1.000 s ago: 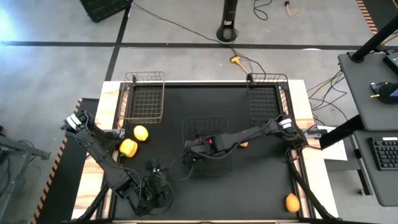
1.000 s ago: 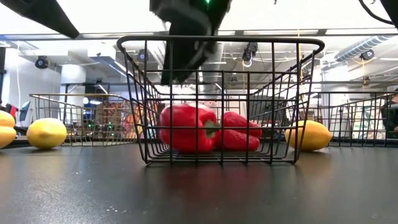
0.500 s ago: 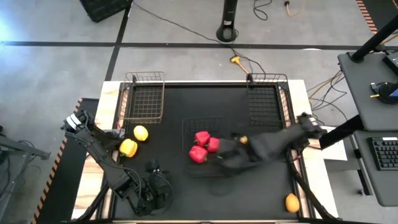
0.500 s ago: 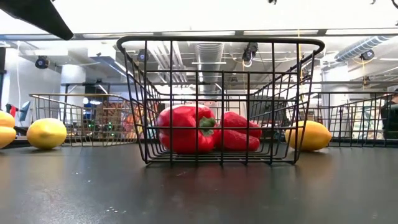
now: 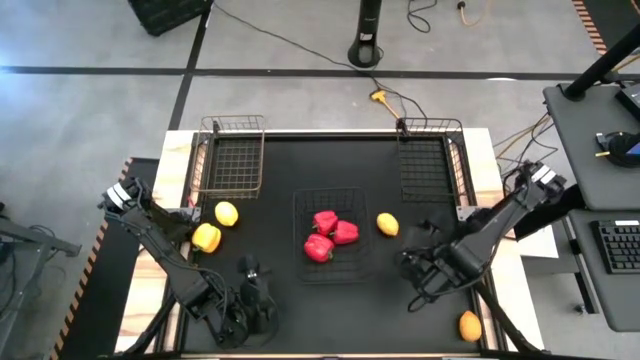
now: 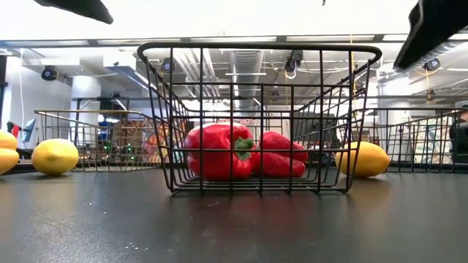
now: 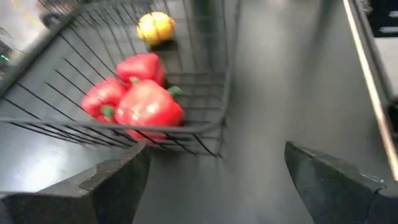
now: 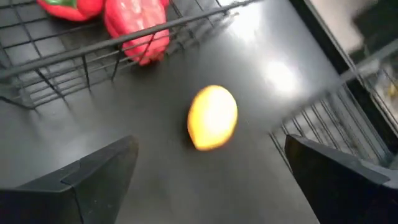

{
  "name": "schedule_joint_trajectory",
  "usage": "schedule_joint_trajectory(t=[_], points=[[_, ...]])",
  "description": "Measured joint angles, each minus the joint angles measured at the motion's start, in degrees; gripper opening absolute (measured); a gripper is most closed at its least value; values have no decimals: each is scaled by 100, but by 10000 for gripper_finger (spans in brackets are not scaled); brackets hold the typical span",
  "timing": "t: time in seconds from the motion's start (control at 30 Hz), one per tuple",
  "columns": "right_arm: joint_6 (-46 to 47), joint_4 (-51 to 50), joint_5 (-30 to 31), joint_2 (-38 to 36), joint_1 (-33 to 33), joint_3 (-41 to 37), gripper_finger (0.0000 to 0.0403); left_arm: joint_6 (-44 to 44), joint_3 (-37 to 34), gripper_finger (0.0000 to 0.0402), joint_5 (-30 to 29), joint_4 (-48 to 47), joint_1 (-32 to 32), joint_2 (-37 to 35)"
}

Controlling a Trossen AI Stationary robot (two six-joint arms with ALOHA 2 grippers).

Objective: Sort produce into baskets
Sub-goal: Put the top right lemon into the right wire basket

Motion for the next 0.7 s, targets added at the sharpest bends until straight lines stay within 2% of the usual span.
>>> schedule_joint_trajectory(t=[0.17,0.37,0.57,0.7], points=[[-259,1823,838,37,64,-1467,396,149,0,350,-434,-34,22,0],[834,2918,2133,368,65,-2568,396,158,0,350,-942,-236,163,0],[1571,4117,2819,743,-52,-3371,395,203,0,350,-1045,-284,383,2],[1953,4783,2803,886,-280,-3625,395,265,0,350,-1045,-290,512,2]])
